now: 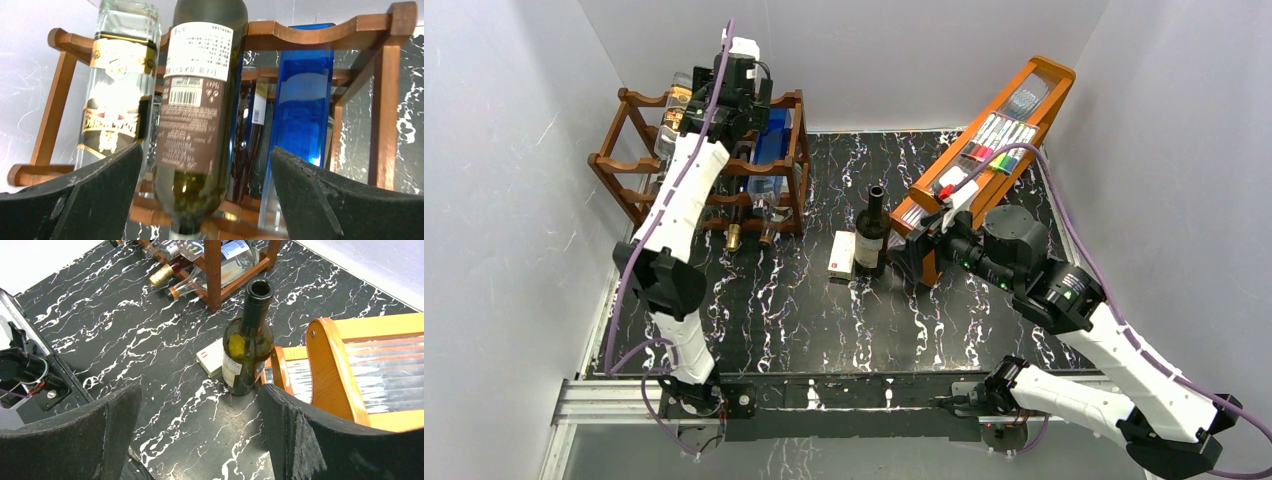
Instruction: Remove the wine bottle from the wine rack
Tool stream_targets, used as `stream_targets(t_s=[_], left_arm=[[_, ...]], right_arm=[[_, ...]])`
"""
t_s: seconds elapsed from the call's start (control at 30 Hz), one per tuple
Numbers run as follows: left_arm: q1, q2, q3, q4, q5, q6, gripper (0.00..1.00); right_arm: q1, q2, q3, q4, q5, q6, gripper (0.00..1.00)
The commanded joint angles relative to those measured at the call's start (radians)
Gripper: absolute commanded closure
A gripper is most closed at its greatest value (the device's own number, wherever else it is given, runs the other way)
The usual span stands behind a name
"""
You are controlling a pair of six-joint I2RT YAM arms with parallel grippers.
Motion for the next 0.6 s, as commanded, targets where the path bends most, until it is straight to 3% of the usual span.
stream_targets(t_s=[0.0, 0.57], left_arm=[[0.022, 0.061, 0.08, 0.051, -0.01, 0.047, 0.02], [0.092, 0.221, 0.175, 0.04, -0.007, 0.021, 0.02]], right_arm=[[-0.005, -0.011, 0.076, -0.036, 0.007, 0.02, 0.02], [-0.005, 0.004, 0.079, -0.049, 0.039, 0.028, 0.02]])
